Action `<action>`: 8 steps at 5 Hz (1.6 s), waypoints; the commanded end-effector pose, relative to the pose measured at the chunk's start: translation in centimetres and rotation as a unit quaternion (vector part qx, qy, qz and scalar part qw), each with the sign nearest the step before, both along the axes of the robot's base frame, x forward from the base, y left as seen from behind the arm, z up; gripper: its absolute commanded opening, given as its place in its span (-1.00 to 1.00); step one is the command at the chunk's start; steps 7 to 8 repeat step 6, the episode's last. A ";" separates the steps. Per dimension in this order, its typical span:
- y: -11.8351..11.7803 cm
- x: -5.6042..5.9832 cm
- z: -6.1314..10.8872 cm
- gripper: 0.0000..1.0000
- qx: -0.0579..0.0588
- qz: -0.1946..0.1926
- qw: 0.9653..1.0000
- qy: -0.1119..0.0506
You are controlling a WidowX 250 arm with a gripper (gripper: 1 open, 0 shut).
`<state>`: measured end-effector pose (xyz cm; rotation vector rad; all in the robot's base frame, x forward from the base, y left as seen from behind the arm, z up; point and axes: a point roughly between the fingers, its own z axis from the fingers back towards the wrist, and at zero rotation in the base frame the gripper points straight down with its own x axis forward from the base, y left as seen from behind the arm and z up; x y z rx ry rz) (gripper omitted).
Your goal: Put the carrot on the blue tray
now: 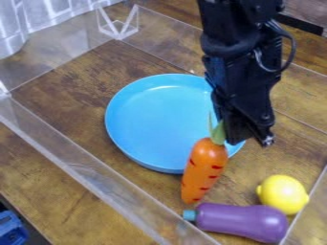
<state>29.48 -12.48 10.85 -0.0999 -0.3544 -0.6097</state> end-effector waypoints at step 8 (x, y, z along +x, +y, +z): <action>-0.4 -1.3 -0.7 -1.00 -0.036 -0.077 0.996 -0.027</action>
